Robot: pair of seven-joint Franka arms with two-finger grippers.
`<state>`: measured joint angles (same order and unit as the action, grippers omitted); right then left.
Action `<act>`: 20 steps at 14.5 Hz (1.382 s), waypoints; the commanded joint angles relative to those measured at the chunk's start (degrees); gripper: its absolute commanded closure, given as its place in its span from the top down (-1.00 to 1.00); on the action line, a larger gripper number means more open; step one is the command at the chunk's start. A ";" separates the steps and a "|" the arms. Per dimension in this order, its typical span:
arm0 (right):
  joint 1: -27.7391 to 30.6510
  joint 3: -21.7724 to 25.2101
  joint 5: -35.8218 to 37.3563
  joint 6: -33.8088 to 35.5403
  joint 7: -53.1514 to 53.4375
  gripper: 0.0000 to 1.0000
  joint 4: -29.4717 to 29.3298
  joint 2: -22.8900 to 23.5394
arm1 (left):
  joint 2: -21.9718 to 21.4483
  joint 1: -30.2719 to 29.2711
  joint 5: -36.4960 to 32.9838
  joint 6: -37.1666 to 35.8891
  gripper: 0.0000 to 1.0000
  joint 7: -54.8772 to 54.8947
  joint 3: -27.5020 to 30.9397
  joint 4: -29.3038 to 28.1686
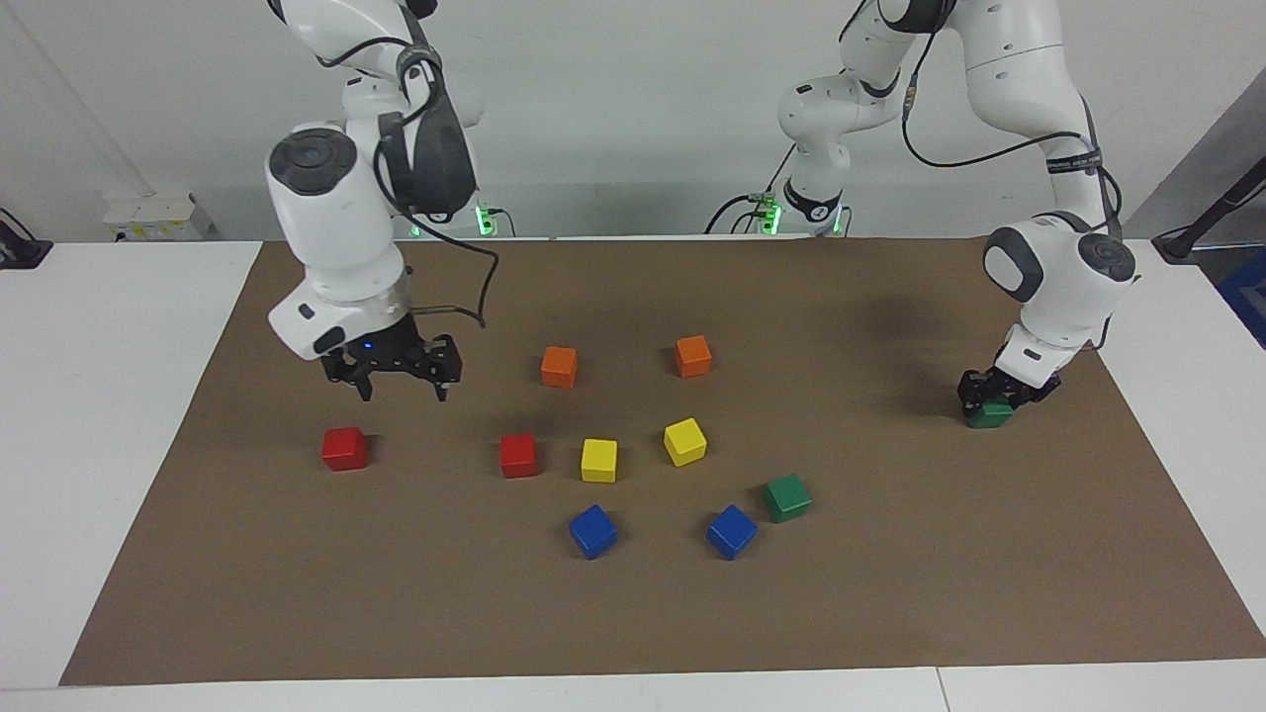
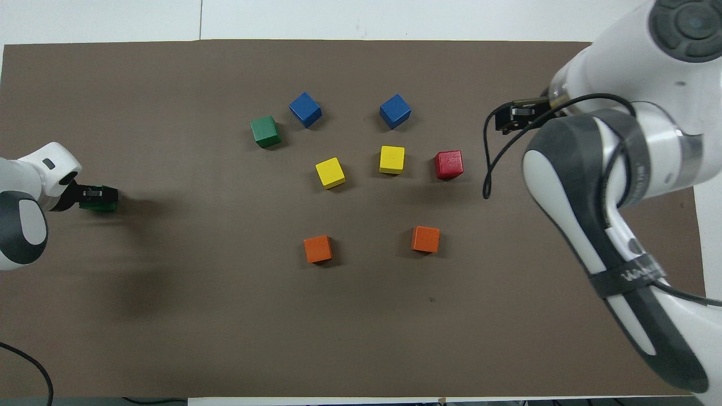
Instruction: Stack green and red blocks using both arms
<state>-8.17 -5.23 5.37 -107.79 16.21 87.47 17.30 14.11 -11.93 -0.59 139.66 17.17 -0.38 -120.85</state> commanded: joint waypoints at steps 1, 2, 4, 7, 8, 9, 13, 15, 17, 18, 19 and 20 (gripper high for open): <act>-2.63 -0.04 0.87 -3.55 5.14 0.89 -3.18 4.66 | 0.40 -0.46 -0.11 -5.95 1.00 2.95 -0.23 4.46; -2.90 -0.13 0.70 -5.66 5.41 0.86 -3.01 5.11 | 0.31 -0.55 -0.11 -9.46 1.00 4.00 -0.23 6.92; -3.17 -0.13 0.52 -7.87 5.41 0.85 -1.87 5.81 | 0.48 0.41 -0.02 -18.07 1.00 3.75 -0.40 14.38; -3.78 -0.13 0.44 -12.87 5.50 0.85 2.34 6.60 | 0.66 4.88 2.09 -25.48 1.00 -4.12 -0.41 22.31; -3.87 -0.13 0.44 -15.06 5.59 0.85 4.27 6.60 | 0.83 7.25 2.18 -25.75 1.00 -9.82 -0.41 23.20; -3.96 -0.13 0.35 -17.26 5.85 0.85 6.20 6.43 | 1.27 9.97 2.26 -25.67 1.00 -15.27 -0.32 23.81; -4.05 -0.39 0.35 -22.54 6.56 1.00 11.57 6.17 | 2.94 18.24 2.26 -24.88 1.00 -34.36 -0.32 26.18; -4.05 -0.39 0.35 -23.43 6.38 1.00 12.90 6.08 | 6.61 22.02 2.18 -24.97 1.00 -42.44 -0.23 30.47; -4.13 -0.39 0.35 -24.57 6.47 1.00 14.48 5.81 | 12.23 25.54 1.65 -24.88 1.00 -49.92 -0.14 35.75; -4.14 -0.39 0.35 -25.36 6.47 1.00 15.27 5.81 | 14.17 26.60 1.65 -24.18 1.00 -52.39 -0.14 37.08; -4.14 -0.39 0.35 -26.50 6.47 1.00 15.97 5.90 | 15.06 27.22 1.56 -22.78 1.00 -53.81 -0.14 37.35; -4.57 -0.39 0.35 -27.64 6.47 1.00 16.94 5.99 | 15.86 27.83 1.56 -21.64 1.00 -54.87 -0.14 37.44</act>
<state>-12.45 -5.30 5.40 -132.62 21.19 100.94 24.68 26.15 14.51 1.22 116.90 -34.87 -1.54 -87.24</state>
